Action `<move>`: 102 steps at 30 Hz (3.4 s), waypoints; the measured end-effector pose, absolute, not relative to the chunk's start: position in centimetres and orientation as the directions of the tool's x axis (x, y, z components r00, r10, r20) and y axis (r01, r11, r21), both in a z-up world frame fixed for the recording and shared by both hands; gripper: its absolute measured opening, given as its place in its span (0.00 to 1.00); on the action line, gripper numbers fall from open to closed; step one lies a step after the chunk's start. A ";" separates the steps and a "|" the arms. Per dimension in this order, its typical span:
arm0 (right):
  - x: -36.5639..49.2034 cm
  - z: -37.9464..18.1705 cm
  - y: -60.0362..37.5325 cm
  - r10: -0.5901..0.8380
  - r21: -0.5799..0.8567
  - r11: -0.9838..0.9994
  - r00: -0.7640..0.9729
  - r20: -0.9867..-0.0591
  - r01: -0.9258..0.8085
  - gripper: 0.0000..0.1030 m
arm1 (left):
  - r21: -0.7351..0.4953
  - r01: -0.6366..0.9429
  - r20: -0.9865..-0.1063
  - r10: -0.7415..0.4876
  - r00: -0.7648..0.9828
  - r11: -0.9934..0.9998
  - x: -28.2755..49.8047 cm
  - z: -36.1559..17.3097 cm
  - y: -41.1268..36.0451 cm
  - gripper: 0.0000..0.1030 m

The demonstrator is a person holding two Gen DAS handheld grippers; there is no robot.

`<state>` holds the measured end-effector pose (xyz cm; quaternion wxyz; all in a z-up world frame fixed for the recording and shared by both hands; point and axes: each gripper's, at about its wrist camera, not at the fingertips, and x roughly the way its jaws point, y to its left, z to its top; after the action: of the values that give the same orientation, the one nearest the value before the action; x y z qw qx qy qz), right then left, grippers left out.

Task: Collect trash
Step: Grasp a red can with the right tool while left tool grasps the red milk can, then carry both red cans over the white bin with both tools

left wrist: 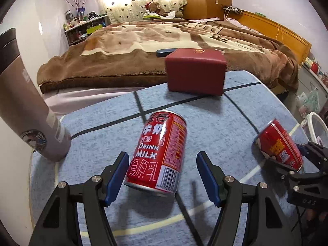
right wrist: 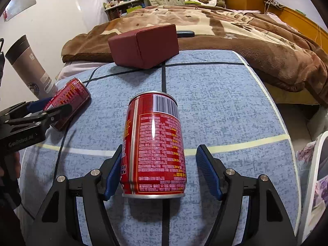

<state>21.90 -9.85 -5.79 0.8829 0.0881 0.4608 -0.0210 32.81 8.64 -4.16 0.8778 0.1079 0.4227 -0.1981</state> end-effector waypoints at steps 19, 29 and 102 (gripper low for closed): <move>22.1 -5.4 -10.3 0.036 0.127 0.986 0.602 -0.798 0.109 0.53 | -0.026 0.334 -0.786 -0.226 0.575 0.942 33.6 -5.1 7.5 0.56; 21.1 -5.2 -11.1 0.071 0.164 0.982 0.614 -0.786 0.096 0.52 | -0.045 0.331 -0.775 -0.242 0.584 0.943 30.5 -4.6 6.7 0.55; 5.7 -0.2 -29.0 -0.078 0.191 0.943 0.739 -0.669 0.273 0.52 | -0.080 0.549 -0.674 -0.451 0.585 0.832 12.2 1.1 -15.4 0.53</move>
<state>5.69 -28.96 -0.21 0.9219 0.1396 0.3485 -0.0953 12.23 -15.40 1.13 0.8876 0.0688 0.3580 -0.2816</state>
